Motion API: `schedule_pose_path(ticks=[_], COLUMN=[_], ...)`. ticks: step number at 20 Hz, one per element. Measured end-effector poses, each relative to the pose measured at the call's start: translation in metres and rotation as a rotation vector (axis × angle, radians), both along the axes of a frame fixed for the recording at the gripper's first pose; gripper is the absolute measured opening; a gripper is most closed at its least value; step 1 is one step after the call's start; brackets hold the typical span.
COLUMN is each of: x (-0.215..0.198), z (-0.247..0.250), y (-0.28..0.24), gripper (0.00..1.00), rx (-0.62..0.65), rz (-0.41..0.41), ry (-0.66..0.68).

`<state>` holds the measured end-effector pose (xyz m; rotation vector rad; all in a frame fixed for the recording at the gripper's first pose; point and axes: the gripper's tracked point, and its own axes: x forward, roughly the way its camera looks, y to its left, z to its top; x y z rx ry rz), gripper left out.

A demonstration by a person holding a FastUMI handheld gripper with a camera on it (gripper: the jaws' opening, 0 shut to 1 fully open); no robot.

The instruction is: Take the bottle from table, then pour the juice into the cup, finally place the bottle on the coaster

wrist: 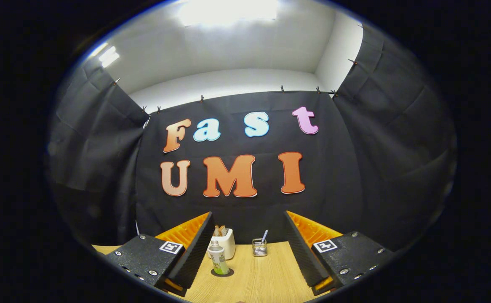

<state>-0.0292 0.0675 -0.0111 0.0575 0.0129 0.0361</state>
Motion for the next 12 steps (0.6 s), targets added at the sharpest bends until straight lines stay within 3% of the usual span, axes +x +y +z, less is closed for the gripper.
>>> schedule_pose_path(ticks=[12], x=[0.007], z=[-0.008], y=[0.008], gripper=[0.97], rx=[-0.076], rz=[0.002], ry=[-0.006])
